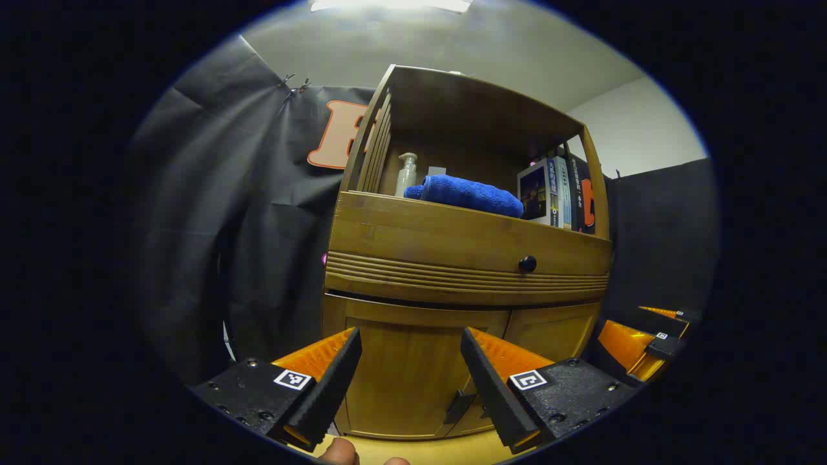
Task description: Open the right door of the double-door shoe cabinet with the right hand, and open the left door with the left hand.
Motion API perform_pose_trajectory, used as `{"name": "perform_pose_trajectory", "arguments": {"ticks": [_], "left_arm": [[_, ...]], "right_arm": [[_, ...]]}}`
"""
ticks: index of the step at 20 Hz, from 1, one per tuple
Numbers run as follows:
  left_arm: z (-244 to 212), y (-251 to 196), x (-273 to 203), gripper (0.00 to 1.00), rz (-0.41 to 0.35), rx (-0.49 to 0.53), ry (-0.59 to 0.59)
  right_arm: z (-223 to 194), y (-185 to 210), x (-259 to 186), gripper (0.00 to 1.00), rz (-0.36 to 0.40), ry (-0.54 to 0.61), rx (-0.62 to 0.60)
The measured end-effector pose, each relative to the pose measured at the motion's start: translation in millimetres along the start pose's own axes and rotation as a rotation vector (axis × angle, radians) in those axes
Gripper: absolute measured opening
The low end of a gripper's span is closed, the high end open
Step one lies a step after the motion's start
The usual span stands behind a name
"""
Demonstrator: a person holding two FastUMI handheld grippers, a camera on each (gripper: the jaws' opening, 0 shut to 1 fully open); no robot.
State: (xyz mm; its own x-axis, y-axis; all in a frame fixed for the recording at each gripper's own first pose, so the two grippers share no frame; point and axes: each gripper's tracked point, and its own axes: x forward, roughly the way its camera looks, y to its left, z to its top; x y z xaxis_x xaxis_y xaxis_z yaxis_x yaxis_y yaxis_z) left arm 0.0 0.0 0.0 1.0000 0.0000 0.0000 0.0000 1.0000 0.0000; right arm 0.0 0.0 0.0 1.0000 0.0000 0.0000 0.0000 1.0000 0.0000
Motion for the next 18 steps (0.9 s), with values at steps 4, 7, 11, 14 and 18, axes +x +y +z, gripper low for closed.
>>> {"name": "perform_pose_trajectory", "arguments": {"ticks": [4,7,11,14,18], "left_arm": [[-7,-1,5,0.96,0.010,0.017,0.046],[-11,-4,6,0.96,-0.006,-0.012,0.063],[-7,8,4,0.96,0.028,-0.004,0.043],[-5,19,2,0.96,0.056,-0.006,0.034],[-7,28,3,0.96,0.077,-0.004,0.040]], "right_arm": [[-5,2,5,0.95,0.008,0.009,0.010],[-10,2,8,0.98,0.008,0.024,0.005],[-25,3,15,0.95,0.007,0.049,0.002],[-52,7,27,0.96,0.008,0.100,-0.010],[-92,15,39,0.96,0.012,0.185,-0.025]]}}
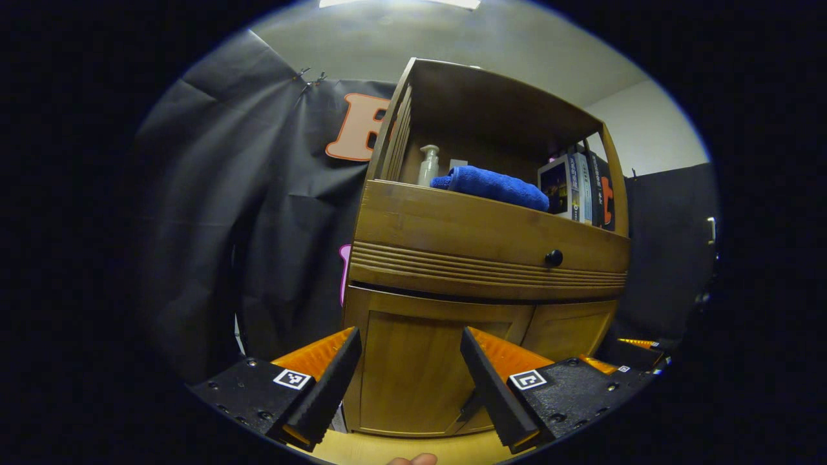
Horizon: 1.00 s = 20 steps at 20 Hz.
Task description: Open the right door of the double-door shoe cabinet with the right hand, and open the left door with the left hand.
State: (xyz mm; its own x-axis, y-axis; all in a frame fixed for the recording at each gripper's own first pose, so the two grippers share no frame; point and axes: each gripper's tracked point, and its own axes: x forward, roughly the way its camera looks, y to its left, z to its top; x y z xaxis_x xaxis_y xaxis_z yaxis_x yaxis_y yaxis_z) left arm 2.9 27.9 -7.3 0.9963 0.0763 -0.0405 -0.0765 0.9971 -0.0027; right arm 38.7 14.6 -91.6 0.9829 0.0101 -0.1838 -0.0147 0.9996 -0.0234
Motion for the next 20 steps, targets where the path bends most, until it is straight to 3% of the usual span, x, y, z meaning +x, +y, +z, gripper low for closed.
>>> {"name": "perform_pose_trajectory", "arguments": {"ticks": [4,13,14,15,16,20], "left_arm": [[-3,9,4,0.96,0.015,-0.007,0.000],[-5,33,14,0.96,0.066,-0.006,-0.009],[-6,34,16,0.96,0.066,-0.008,-0.007],[-7,36,17,0.92,0.067,-0.012,-0.005],[-8,38,18,0.96,0.068,-0.017,-0.004],[-16,46,24,0.96,0.082,-0.028,0.012]], "right_arm": [[-25,9,19,0.75,0.008,0.058,-0.030],[-73,27,67,0.77,0.038,0.174,-0.016],[-80,29,73,0.62,0.041,0.189,-0.013],[-89,29,76,0.61,0.037,0.209,-0.017],[-94,29,79,0.60,0.031,0.217,-0.018],[-111,31,96,0.60,0.019,0.260,-0.040]]}}
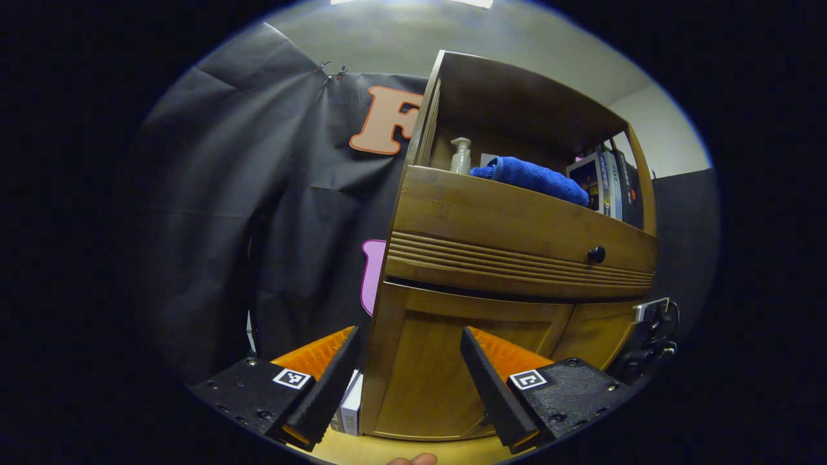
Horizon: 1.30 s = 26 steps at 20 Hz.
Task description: Open the right door of the double-door shoe cabinet with the right hand, and open the left door with the left hand.
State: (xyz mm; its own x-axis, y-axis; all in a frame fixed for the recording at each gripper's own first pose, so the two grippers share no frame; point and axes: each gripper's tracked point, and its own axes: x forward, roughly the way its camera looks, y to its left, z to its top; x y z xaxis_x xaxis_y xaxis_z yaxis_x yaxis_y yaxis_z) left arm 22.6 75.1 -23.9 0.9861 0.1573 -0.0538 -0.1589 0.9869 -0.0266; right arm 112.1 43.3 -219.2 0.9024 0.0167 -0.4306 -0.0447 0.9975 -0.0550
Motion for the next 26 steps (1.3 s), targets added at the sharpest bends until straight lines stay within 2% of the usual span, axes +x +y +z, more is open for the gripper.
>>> {"name": "perform_pose_trajectory", "arguments": {"ticks": [2,7,8,9,10,11,12,13,15,16,18,19,21,22,26], "left_arm": [[-3,2,2,0.96,0.005,-0.006,0.009],[-9,4,7,0.96,0.009,-0.015,0.023],[-10,3,8,0.96,0.008,-0.017,0.026],[-11,4,8,0.96,0.006,-0.019,0.029],[-12,3,9,0.92,0.004,-0.020,0.032],[-13,3,8,0.96,0.003,-0.020,0.034],[-13,3,8,0.92,0.003,-0.019,0.036],[-13,3,8,0.96,0.002,-0.018,0.037],[-12,4,6,0.96,0.003,-0.011,0.035],[-10,5,4,0.96,0.006,-0.005,0.034],[-8,11,1,0.96,0.018,0.011,0.029],[-6,13,-2,0.96,0.025,0.018,0.027],[-3,14,-7,0.96,0.028,0.022,0.021],[-2,14,-10,0.96,0.027,0.022,0.020],[-4,6,-17,0.96,0.006,0.006,0.029]], "right_arm": [[-3,0,5,0.35,0.001,-0.009,0.018],[-6,1,7,0.38,-0.011,-0.015,0.049],[-6,1,8,0.32,-0.018,-0.017,0.054],[-4,-1,9,0.32,-0.028,-0.026,0.058],[-4,0,11,0.32,-0.030,-0.030,0.071],[-5,1,10,0.28,-0.031,-0.027,0.075],[-6,0,9,0.28,-0.034,-0.026,0.073],[-6,-1,9,0.28,-0.038,-0.025,0.070],[-6,-1,7,0.28,-0.046,-0.024,0.081],[-7,-1,8,0.31,-0.048,-0.024,0.090],[-7,-1,7,0.28,-0.051,-0.027,0.109],[-7,-1,8,0.31,-0.055,-0.030,0.113],[-6,-2,7,0.24,-0.067,-0.032,0.114],[-6,-2,7,0.28,-0.072,-0.032,0.113],[-4,-3,5,0.27,-0.081,-0.037,0.116]]}}
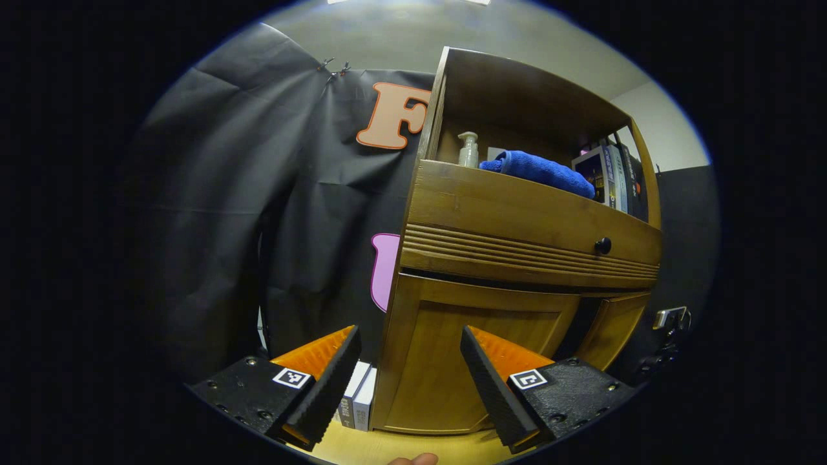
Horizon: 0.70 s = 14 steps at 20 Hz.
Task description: Open the right door of the double-door shoe cabinet with the right hand, and open the left door with the left hand.
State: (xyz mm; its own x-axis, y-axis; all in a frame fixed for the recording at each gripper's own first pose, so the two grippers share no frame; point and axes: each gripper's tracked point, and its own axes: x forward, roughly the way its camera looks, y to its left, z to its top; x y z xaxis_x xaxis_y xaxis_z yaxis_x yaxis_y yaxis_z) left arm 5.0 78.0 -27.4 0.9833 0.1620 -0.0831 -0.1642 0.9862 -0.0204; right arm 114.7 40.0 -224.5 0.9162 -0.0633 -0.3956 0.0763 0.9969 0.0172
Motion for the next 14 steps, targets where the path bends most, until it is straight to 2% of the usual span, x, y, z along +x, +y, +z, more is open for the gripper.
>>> {"name": "perform_pose_trajectory", "arguments": {"ticks": [5,11,14], "left_arm": [[-4,-18,-6,0.96,-0.049,-0.012,0.014],[-5,-44,-10,0.96,-0.090,0.101,-0.012],[-4,-63,-12,0.96,-0.142,0.102,-0.022]], "right_arm": [[2,-2,-1,0.25,-0.021,0.006,0.008],[6,-4,1,0.24,-0.064,0.003,0.039],[7,-5,2,0.25,-0.095,0.005,0.059]]}}
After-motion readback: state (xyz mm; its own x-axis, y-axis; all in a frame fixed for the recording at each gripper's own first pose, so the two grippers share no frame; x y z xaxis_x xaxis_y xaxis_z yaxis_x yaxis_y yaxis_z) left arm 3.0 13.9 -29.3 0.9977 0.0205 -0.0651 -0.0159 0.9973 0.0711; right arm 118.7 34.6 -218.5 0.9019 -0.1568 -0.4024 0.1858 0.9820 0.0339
